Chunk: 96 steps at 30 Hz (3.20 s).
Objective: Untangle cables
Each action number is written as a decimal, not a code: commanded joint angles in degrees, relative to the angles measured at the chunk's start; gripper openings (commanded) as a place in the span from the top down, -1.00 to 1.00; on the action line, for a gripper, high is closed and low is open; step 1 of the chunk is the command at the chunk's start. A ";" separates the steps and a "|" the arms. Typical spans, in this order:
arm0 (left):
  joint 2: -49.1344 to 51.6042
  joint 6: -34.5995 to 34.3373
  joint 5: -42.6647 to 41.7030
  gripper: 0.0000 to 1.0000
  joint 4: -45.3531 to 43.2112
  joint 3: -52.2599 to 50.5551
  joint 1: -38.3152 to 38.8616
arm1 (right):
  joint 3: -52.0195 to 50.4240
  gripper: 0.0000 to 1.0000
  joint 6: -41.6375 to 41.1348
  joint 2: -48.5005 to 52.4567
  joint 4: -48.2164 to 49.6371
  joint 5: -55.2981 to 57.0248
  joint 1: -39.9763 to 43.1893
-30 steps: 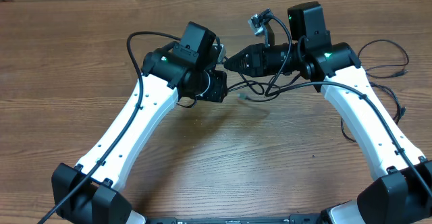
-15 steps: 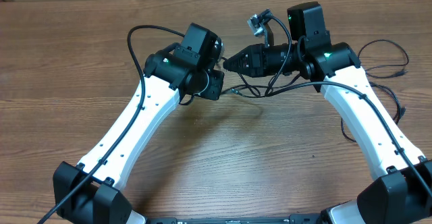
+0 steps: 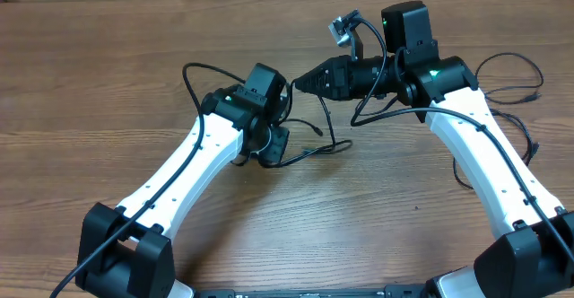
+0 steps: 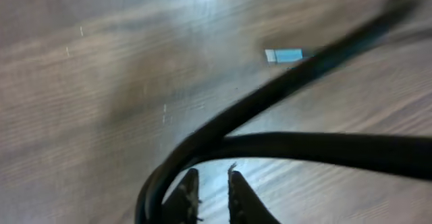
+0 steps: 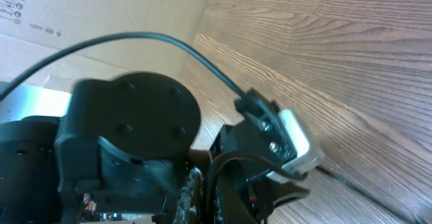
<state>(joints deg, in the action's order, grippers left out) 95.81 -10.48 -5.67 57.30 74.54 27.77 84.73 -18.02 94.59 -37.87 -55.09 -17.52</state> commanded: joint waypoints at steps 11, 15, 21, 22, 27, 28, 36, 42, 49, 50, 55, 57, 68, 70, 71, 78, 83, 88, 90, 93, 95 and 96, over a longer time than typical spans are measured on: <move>-0.46 1.03 4.83 0.79 6.34 -0.87 -0.55 | -0.13 0.93 -7.50 -0.07 -10.60 36.24 12.20; -0.46 0.96 5.03 0.80 6.91 -0.87 -1.22 | -0.13 0.92 -7.32 -0.07 -17.70 48.87 15.06; -0.46 -0.50 2.89 0.78 4.74 -0.87 -1.29 | -0.13 0.66 6.86 -0.04 -26.34 31.47 13.73; -0.46 -0.50 2.16 0.78 4.50 -0.87 -1.29 | -0.13 0.52 9.09 -0.04 -29.16 30.05 12.90; -0.46 -1.05 0.46 0.49 2.93 -0.90 -1.29 | -0.20 0.34 10.69 -0.04 -36.96 30.16 8.37; -0.46 -1.16 0.55 0.39 2.27 -0.90 -1.29 | -0.20 0.26 10.67 -0.04 -37.57 30.18 7.32; -0.46 -1.07 3.67 0.28 -0.79 -1.44 -1.29 | -0.20 0.17 9.64 -0.04 -37.24 33.68 2.84; -0.46 0.22 5.46 0.21 -5.05 -4.98 -1.29 | -0.20 0.12 5.84 -0.04 -37.44 34.56 3.72; -0.44 3.34 2.43 0.04 -11.54 -7.30 -1.29 | -0.20 0.02 6.10 -0.04 -38.82 31.65 3.21; -0.46 4.81 1.03 0.01 -12.00 -7.39 -1.29 | -0.20 0.02 6.10 -0.04 -38.69 31.65 3.21; -0.22 11.23 -0.37 -0.16 -12.70 -8.28 -1.29 | -0.20 0.02 6.08 -0.04 -38.56 31.63 3.23; 0.22 15.65 -0.44 -0.22 -13.42 -9.07 -1.29 | -0.20 0.02 6.08 -0.04 -38.51 31.63 3.23; 6.34 22.53 -1.95 -0.26 -20.28 -9.62 -1.16 | -0.20 0.03 6.05 -0.04 -38.77 31.41 3.21; 7.91 22.53 -1.95 -0.25 -20.39 -9.60 -1.11 | -0.20 0.02 6.05 -0.04 -38.77 31.41 3.21; 8.52 22.49 -2.03 -0.23 -20.26 -9.60 -1.11 | -0.20 0.02 6.05 -0.04 -38.75 31.41 3.21; 9.16 22.32 -3.39 0.34 -19.41 -9.51 -1.11 | -0.20 0.02 6.05 -0.04 -38.71 31.43 3.23; 8.94 21.59 -3.37 0.92 -17.51 -7.67 -1.18 | -0.20 0.02 6.08 -0.04 -38.71 31.43 3.23; 7.48 20.83 -2.80 0.92 -9.16 1.75 -1.92 | -0.20 0.00 6.08 -0.04 -37.77 31.41 3.23; 6.58 19.21 -2.80 0.92 -5.22 6.64 -2.80 | -0.20 0.00 6.08 -0.04 -37.27 31.21 3.15; 4.90 15.21 -3.48 0.91 0.52 15.43 -4.81 | -0.20 0.00 9.27 -0.04 -37.27 27.41 2.34; 4.42 13.64 -6.05 0.92 2.54 19.08 -5.57 | -0.20 0.00 13.20 -0.04 -37.24 23.04 1.29; 4.24 13.66 -8.04 0.91 3.50 20.76 -5.73 | -0.20 -0.04 14.84 -0.04 -37.22 21.18 0.70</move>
<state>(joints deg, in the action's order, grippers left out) 102.98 7.01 -8.88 58.63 89.32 23.35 84.71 -9.34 94.67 -75.44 -26.52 -14.92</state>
